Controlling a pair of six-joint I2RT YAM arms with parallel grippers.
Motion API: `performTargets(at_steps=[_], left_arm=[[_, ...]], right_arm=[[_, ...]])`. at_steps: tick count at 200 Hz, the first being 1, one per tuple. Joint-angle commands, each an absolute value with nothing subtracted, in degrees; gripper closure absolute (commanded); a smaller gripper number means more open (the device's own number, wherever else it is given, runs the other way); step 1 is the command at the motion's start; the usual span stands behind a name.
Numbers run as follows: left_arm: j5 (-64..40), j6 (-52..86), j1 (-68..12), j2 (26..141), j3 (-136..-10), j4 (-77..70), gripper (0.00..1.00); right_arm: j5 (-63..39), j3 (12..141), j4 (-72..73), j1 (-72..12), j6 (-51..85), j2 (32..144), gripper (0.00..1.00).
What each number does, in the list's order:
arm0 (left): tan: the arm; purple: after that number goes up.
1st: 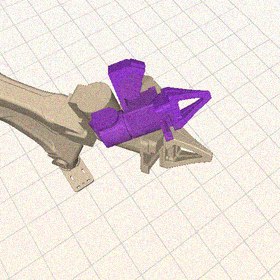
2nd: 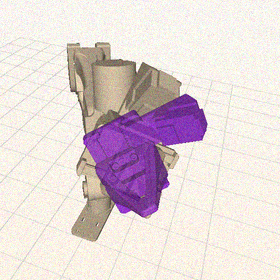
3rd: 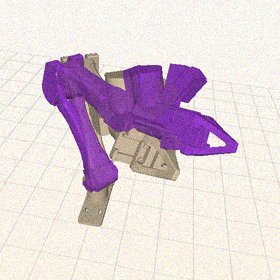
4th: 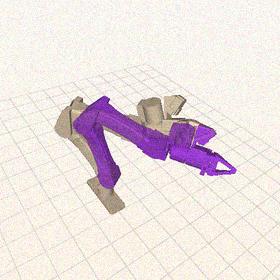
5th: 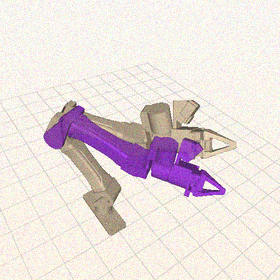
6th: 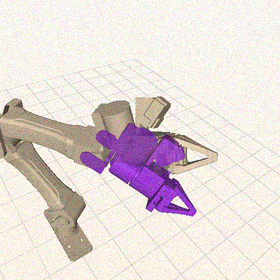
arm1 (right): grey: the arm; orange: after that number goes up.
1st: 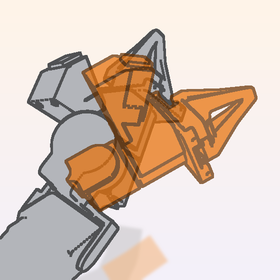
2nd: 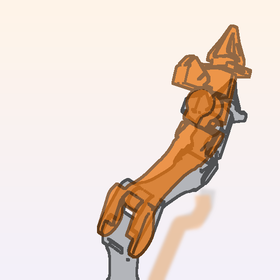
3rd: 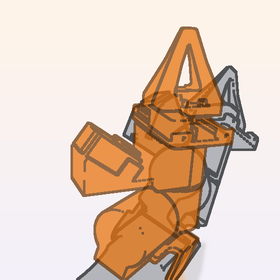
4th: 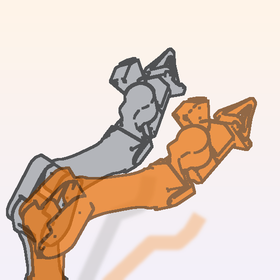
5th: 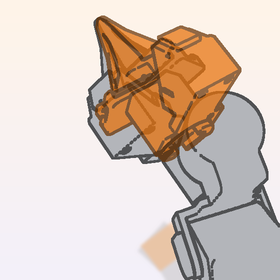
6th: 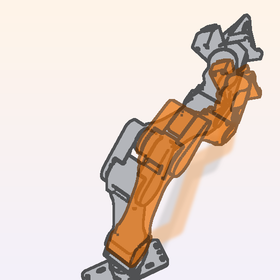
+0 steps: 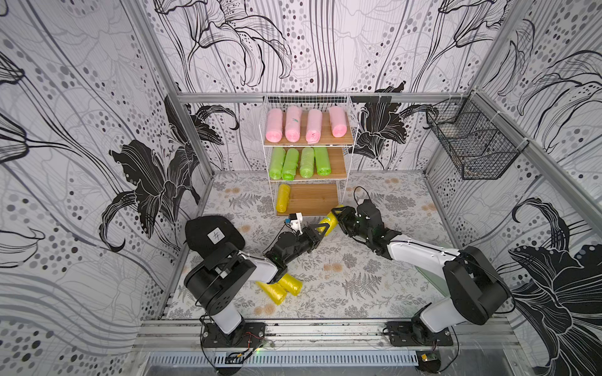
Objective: Sort the rolls of trash bags by color and place them on the shelf
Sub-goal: Place the roll of trash bags on the shelf.
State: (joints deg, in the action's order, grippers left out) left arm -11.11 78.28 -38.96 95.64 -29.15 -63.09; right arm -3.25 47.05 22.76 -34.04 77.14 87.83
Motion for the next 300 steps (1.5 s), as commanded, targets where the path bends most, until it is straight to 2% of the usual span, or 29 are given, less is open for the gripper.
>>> performTargets(at_steps=[1,23,53,100,121,126,185,222,300], left_arm=[[-9.51,78.5,-39.2,96.16,-29.91,-67.07,0.69],[-7.93,78.82,-39.19,96.2,-28.94,-68.54,0.77],[-5.62,79.72,-39.2,96.29,-27.8,-70.43,0.82],[0.13,79.63,-39.11,95.3,-25.5,-70.61,0.87],[2.87,78.79,-38.85,94.79,-24.49,-70.39,0.87],[3.56,78.6,-38.69,94.59,-24.23,-70.27,0.87],[10.8,68.83,-35.15,93.35,-26.75,-61.84,0.87],[11.64,63.63,-31.96,95.93,-31.71,-55.86,0.87],[20.17,49.38,-31.48,98.62,-42.6,-40.58,0.87]], right_arm=[[-5.06,48.95,24.39,-34.78,77.18,87.67,0.49],[-4.76,49.11,23.29,-34.72,76.43,87.37,0.39],[-4.05,49.7,20.99,-34.72,75.32,86.89,0.2],[-1.85,49.22,17.54,-34.72,73.9,85.24,0.06],[-0.08,48.13,16.22,-34.44,73.13,83.33,0.06],[0.18,47.85,15.95,-34.29,72.89,82.8,0.01],[3.6,46.01,9.71,-31.84,66.75,75.61,0.0],[3.09,43.94,9.23,-30.59,65.81,73.39,0.0],[0.56,40.63,10.87,-28.26,65.92,71.63,0.0]])
